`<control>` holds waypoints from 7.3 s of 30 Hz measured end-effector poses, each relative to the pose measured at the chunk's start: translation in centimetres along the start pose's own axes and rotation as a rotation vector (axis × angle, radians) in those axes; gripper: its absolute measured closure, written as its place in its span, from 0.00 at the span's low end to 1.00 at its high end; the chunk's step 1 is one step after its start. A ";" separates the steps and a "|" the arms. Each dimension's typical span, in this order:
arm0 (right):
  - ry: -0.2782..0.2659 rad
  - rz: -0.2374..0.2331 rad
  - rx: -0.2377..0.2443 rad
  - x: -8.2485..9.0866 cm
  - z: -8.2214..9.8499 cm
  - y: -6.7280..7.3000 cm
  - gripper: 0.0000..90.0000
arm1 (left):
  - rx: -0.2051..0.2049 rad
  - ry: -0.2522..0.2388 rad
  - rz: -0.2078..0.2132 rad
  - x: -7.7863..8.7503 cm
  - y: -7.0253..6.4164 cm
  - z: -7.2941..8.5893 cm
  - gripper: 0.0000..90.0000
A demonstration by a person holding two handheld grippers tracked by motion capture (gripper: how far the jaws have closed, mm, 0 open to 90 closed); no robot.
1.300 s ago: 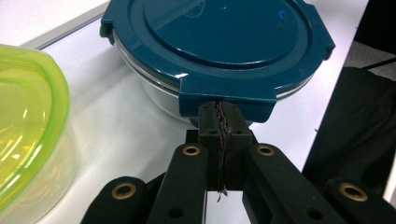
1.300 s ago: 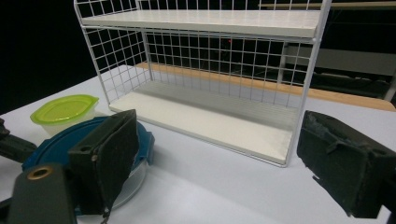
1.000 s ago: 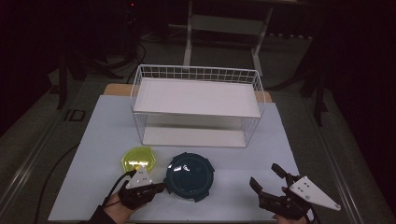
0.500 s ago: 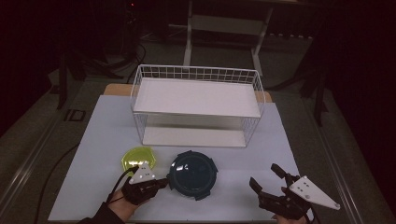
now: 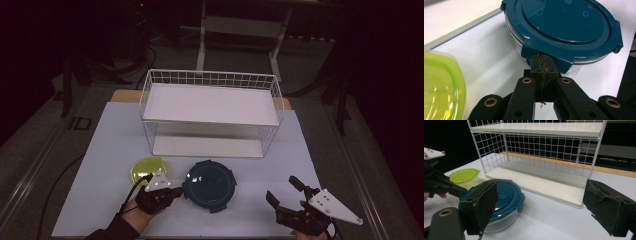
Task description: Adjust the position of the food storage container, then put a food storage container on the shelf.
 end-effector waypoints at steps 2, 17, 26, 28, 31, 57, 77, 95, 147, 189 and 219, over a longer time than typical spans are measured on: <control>0.000 -0.003 -0.001 0.0 0.0 0.0 0.14 | 0.008 -0.001 0.004 -0.3 -0.1 -0.3 0.98; 0.008 -0.014 -0.002 -0.1 0.1 0.1 0.14 | -0.007 0.000 0.030 -3.3 -1.6 -2.6 0.98; 0.018 -0.017 0.002 -0.4 0.3 0.1 0.14 | -0.018 -0.007 0.045 -4.9 -2.8 -3.9 0.98; 0.018 -0.016 0.003 -0.4 0.3 0.1 0.14 | -0.017 -0.013 0.053 -5.3 -3.0 -4.2 0.98; 0.019 -0.015 0.002 -0.3 0.4 0.1 0.14 | -0.013 -0.015 0.059 -5.7 -3.2 -4.5 0.98; 0.029 -0.021 0.014 -0.3 0.5 -0.1 0.14 | -0.025 -0.013 0.076 -7.2 -4.3 -5.7 0.98; 0.042 -0.021 0.044 -0.4 0.6 0.0 0.14 | -0.028 -0.018 0.093 -8.8 -5.0 -6.9 0.98; 0.060 -0.051 0.130 -0.9 0.7 0.1 0.14 | 0.061 -0.157 0.282 -3.8 -6.0 -9.1 0.22; 0.131 -0.038 0.091 -0.9 0.3 -2.7 0.15 | 0.646 0.247 0.534 -11.6 -3.1 -7.2 0.50; 0.358 -0.222 -0.402 -1.7 6.1 -7.6 0.47 | 0.386 0.130 0.580 -9.3 -4.8 -6.7 0.62; 0.353 -0.325 -0.587 -2.0 6.8 -7.2 0.63 | 0.404 0.105 0.554 -8.4 -5.3 -6.6 0.63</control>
Point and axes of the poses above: each handheld gripper's, and its own axes: x roughly backward along the jaws, z roughly out of its underside, y roughly to its left, the point moved 6 cm from there along -x, roughly forward along the jaws, and after that the axes turned 9 degrees about -z, right-handed, at the moved point
